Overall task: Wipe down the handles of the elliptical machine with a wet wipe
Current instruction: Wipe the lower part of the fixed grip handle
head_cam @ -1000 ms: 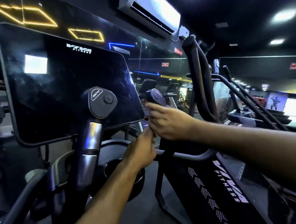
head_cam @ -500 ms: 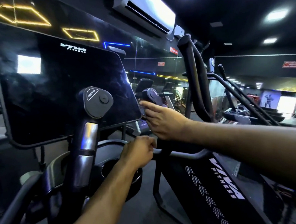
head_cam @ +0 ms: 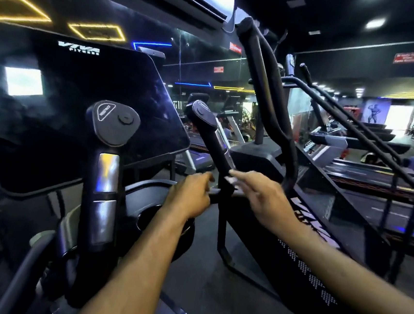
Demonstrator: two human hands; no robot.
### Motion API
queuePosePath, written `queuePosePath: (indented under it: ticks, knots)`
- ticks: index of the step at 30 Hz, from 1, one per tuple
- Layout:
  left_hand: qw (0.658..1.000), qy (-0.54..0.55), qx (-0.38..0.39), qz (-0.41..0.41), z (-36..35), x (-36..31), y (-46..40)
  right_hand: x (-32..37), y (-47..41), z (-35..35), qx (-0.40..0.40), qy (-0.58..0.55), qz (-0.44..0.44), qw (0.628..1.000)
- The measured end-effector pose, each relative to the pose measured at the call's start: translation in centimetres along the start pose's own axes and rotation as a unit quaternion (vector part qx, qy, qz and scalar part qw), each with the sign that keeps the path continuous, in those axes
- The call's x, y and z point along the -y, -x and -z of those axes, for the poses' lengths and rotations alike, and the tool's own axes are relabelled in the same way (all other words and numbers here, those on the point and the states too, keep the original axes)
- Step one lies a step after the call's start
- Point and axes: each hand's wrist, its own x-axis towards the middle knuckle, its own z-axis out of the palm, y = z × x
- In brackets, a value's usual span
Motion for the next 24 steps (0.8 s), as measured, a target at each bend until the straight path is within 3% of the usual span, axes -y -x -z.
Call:
queuePosePath:
  ticks: [2,5,7,8,10,13,15,20,24]
  knots:
    - [1.000,0.008,0.007,0.003,0.1,-0.3,0.1,0.5,1.5,-0.4,-0.153,-0.120,-0.174,0.965]
    - [0.999,0.024,0.030,-0.001,-0.1,-0.1,0.0,-0.5,1.2,-2.3,-0.254,-0.271,-0.405,0.836]
    - [0.998,0.031,0.051,0.000,-0.6,0.1,-0.2,-1.1,-0.3,-4.0,-0.286,-0.379,-0.477,0.739]
    - [0.998,0.041,0.056,0.000,-0.8,0.2,-0.2,-0.8,-1.3,-4.8,-0.295,-0.408,-0.481,0.718]
    - [0.996,0.064,0.058,-0.002,-1.2,0.6,-0.4,0.7,-3.1,-6.0,-0.282,-0.415,-0.455,0.736]
    - [0.995,0.086,0.045,-0.017,-1.9,1.3,-0.8,3.6,-2.9,-7.8,-0.203,-0.318,-0.402,0.834]
    - [0.995,0.094,0.037,-0.014,-2.1,1.7,-1.0,4.3,-1.6,-8.8,-0.218,-0.274,-0.352,0.868]
    - [0.996,0.082,0.034,0.002,-1.8,1.1,-0.8,3.0,0.3,-10.4,-0.263,-0.303,-0.288,0.869]
    - [0.997,0.063,0.043,-0.004,-1.7,0.9,-0.9,0.8,-2.9,-9.6,-0.252,-0.428,-0.381,0.780]
